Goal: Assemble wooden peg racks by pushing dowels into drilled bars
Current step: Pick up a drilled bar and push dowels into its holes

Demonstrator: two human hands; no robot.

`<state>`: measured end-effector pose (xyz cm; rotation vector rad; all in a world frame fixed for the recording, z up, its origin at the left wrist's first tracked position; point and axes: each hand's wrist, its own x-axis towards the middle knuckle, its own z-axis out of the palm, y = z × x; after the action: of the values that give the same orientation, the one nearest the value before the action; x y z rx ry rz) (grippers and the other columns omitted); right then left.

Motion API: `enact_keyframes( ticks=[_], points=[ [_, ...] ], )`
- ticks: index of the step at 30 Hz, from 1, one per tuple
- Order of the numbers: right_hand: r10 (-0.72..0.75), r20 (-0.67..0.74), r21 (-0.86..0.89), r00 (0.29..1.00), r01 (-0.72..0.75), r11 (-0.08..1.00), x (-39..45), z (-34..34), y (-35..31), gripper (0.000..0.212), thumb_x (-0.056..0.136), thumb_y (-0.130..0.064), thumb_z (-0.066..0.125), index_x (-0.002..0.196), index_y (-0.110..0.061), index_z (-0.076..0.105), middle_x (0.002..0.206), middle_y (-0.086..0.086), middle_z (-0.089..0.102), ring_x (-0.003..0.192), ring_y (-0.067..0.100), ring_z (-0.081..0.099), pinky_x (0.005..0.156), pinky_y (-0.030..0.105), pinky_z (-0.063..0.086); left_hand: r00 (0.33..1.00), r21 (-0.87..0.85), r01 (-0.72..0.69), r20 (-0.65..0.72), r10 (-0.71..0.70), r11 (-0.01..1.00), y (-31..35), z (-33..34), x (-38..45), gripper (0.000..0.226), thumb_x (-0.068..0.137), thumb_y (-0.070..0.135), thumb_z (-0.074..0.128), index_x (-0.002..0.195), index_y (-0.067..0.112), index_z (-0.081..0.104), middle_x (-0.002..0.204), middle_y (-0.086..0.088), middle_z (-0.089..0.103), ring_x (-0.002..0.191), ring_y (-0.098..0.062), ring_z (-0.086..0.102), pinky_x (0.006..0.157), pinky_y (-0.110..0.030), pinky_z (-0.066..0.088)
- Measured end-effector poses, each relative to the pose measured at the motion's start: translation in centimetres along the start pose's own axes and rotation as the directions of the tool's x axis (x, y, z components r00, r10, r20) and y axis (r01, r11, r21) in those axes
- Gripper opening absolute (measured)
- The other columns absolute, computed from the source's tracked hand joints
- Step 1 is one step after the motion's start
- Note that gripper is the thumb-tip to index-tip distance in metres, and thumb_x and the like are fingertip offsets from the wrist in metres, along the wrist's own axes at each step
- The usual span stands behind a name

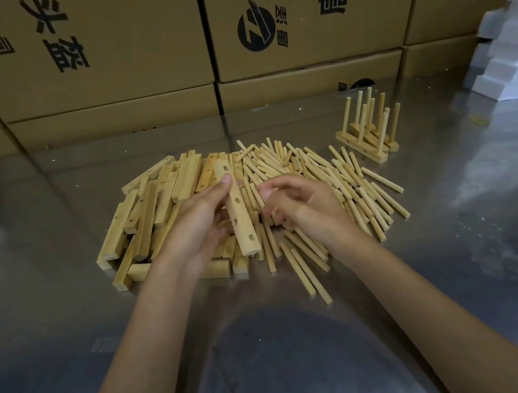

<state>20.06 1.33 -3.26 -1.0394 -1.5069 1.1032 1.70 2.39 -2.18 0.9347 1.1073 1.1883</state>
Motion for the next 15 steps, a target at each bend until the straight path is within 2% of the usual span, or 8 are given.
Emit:
enact_keyframes(
  ticks=[2, 3, 5, 6, 8, 11, 15],
  points=[
    [-0.037, -0.199, -0.178, 0.979, 0.0, 0.984, 0.6, -1.6, 0.4, 0.016, 0.094, -0.019, 0.062, 0.101, -0.029, 0.071, 0.089, -0.011, 0.072, 0.083, 0.001, 0.066, 0.072, 0.016, 0.05, 0.998, -0.017, -0.002, -0.062, 0.001, 1.0, 0.0, -0.1, 0.2, 0.033, 0.092, 0.035, 0.069, 0.116, 0.014, 0.07, 0.102, -0.003, 0.071, 0.098, -0.021, 0.066, 0.075, -0.034, 0.059],
    [-0.081, -0.262, -0.34, 0.962, -0.014, 0.94, 0.8, -2.4, 0.8, 0.016, 0.095, -0.017, 0.06, 0.102, -0.027, 0.071, 0.091, -0.013, 0.07, 0.086, 0.001, 0.065, 0.074, 0.016, 0.049, 0.997, -0.017, 0.002, -0.075, -0.004, 1.0, 0.0, -0.2, 0.2, 0.034, 0.091, 0.036, 0.07, 0.117, 0.014, 0.069, 0.106, -0.005, 0.069, 0.101, -0.022, 0.065, 0.081, -0.037, 0.059],
    [-0.143, -0.261, -0.651, 0.955, -0.064, 0.756, 0.9, -3.7, 1.7, 0.016, 0.094, -0.017, 0.06, 0.104, -0.023, 0.071, 0.096, -0.01, 0.068, 0.092, 0.007, 0.062, 0.075, 0.021, 0.049, 0.997, -0.017, 0.016, -0.08, -0.017, 1.0, 0.0, -0.3, 0.3, 0.034, 0.091, 0.037, 0.071, 0.116, 0.015, 0.068, 0.113, -0.008, 0.067, 0.106, -0.026, 0.063, 0.094, -0.044, 0.056],
    [-0.149, -0.228, -0.739, 0.962, -0.072, 0.67, 1.0, -4.1, 2.2, 0.015, 0.093, -0.018, 0.06, 0.103, -0.022, 0.071, 0.097, -0.008, 0.067, 0.097, 0.012, 0.059, 0.077, 0.025, 0.047, 0.997, -0.019, 0.022, -0.08, -0.023, 1.0, 0.0, -0.3, 0.2, 0.033, 0.09, 0.037, 0.07, 0.115, 0.015, 0.068, 0.114, -0.009, 0.067, 0.108, -0.026, 0.063, 0.097, -0.045, 0.055],
    [-0.137, -0.18, -0.806, 0.974, -0.066, 0.589, 1.1, -4.4, 2.9, 0.013, 0.092, -0.023, 0.062, 0.102, -0.021, 0.071, 0.098, -0.006, 0.063, 0.103, 0.016, 0.054, 0.085, 0.03, 0.045, 0.996, -0.007, 0.027, -0.081, -0.028, 1.0, 0.0, -0.2, 0.3, 0.032, 0.091, 0.037, 0.07, 0.114, 0.017, 0.068, 0.112, -0.008, 0.067, 0.106, -0.026, 0.064, 0.094, -0.043, 0.056],
    [-0.129, -0.161, -0.823, 0.978, -0.06, 0.565, 1.2, -4.1, 3.2, 0.024, 0.091, -0.035, 0.065, 0.109, -0.02, 0.069, 0.105, -0.003, 0.059, 0.109, 0.018, 0.049, 0.099, 0.039, 0.043, 0.996, 0.0, 0.033, -0.077, -0.033, 0.999, 0.0, -0.1, 0.4, 0.033, 0.092, 0.037, 0.069, 0.117, 0.016, 0.067, 0.103, -0.005, 0.067, 0.1, -0.023, 0.064, 0.083, -0.038, 0.057],
    [-0.212, -0.133, -0.843, 0.968, 0.002, 0.538, 1.2, -3.3, 3.4, 0.033, 0.092, -0.04, 0.061, 0.12, -0.023, 0.064, 0.115, -0.004, 0.056, 0.113, 0.014, 0.047, 0.102, 0.037, 0.039, 0.995, 0.005, 0.04, -0.093, -0.039, 0.999, -0.1, -0.1, 0.3, 0.035, 0.092, 0.037, 0.07, 0.12, 0.016, 0.067, 0.104, -0.004, 0.067, 0.101, -0.023, 0.064, 0.086, -0.04, 0.056]
  ],
)
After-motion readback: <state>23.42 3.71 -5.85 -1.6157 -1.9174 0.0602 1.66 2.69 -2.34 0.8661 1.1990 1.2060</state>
